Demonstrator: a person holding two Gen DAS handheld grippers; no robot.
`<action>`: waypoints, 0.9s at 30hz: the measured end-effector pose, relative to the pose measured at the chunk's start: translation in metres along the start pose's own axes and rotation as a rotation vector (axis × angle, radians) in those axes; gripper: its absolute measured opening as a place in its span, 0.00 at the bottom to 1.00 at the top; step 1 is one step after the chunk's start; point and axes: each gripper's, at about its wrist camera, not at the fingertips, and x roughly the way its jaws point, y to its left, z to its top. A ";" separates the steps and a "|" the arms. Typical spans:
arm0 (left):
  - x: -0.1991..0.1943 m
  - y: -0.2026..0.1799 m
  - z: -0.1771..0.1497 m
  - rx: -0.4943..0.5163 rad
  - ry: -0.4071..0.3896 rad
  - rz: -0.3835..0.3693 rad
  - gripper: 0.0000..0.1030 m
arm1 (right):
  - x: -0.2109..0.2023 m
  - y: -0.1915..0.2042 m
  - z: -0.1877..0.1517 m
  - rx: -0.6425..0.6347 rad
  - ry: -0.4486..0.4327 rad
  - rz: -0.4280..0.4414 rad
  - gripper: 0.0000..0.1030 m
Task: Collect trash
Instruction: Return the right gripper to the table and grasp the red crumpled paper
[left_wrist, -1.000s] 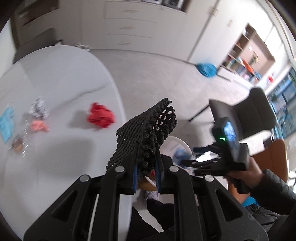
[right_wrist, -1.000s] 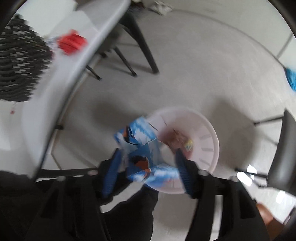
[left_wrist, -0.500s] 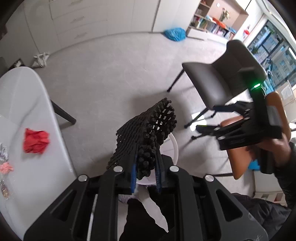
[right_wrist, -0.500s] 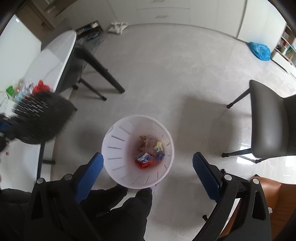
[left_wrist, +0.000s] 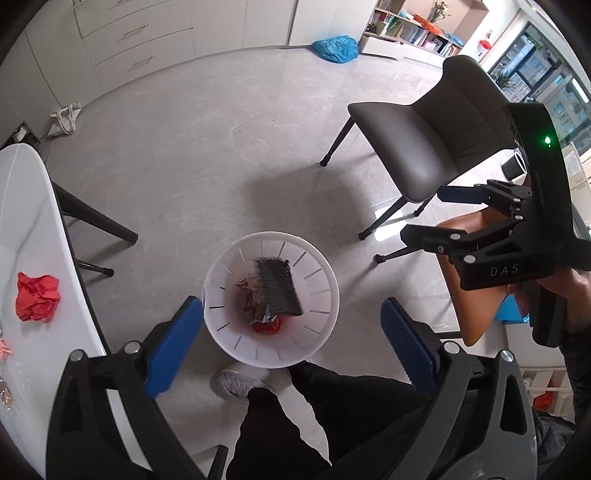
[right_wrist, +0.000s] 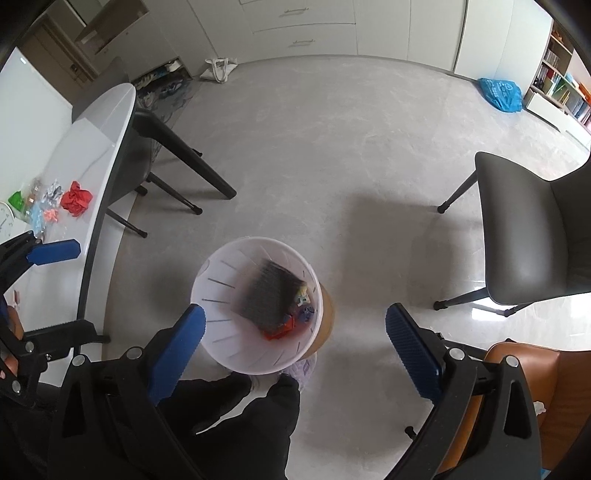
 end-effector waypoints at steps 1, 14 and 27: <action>0.000 0.001 0.000 -0.006 0.001 -0.001 0.90 | 0.000 0.000 0.000 -0.002 0.002 0.001 0.95; -0.009 0.007 -0.005 -0.035 -0.014 0.006 0.90 | -0.001 0.014 -0.001 -0.031 0.004 0.014 0.95; -0.089 0.091 -0.042 -0.303 -0.182 0.204 0.90 | 0.007 0.127 0.044 -0.248 -0.043 0.125 0.96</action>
